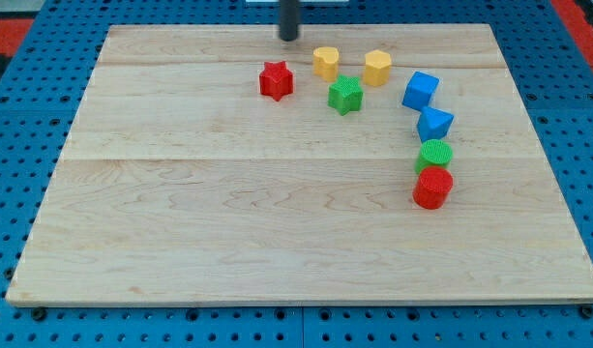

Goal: Move red circle below to the green star

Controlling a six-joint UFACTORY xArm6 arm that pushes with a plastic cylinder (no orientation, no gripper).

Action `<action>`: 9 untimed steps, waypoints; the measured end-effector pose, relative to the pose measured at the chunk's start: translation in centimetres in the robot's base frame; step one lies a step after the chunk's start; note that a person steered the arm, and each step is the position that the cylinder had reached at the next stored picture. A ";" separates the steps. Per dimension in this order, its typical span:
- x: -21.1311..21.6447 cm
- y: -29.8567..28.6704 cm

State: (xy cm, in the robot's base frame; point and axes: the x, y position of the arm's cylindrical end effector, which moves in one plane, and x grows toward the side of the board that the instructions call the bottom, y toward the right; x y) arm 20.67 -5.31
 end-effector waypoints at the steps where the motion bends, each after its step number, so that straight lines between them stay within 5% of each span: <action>1: 0.4 -8.2; 2: 5.7 -15.1; 3: 12.9 -6.7; 5: 33.7 6.8; 6: 35.9 16.8; 7: 32.6 21.1; 9: 31.4 14.2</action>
State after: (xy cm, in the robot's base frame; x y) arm 52.09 8.87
